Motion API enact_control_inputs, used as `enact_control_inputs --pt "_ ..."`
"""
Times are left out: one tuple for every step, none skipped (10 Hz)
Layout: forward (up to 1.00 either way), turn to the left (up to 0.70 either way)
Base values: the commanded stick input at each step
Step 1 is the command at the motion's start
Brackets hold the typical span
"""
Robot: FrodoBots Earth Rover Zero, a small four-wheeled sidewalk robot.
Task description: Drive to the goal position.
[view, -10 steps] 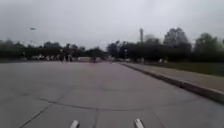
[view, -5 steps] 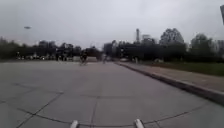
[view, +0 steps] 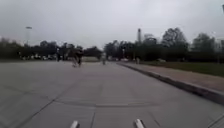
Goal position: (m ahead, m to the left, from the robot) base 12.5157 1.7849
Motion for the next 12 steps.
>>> enact_control_inputs --pt "0.7 -0.03" --pt "0.7 -0.03" --pt "0.7 -0.03" --pt "0.7 -0.03" --pt "0.7 -0.03" --pt "0.7 -0.03" --pt "0.7 -0.03" --pt "0.7 -0.03" --pt "0.7 -0.03" --pt "0.7 -0.03" --pt "0.7 -0.03" --pt "0.7 -0.03"
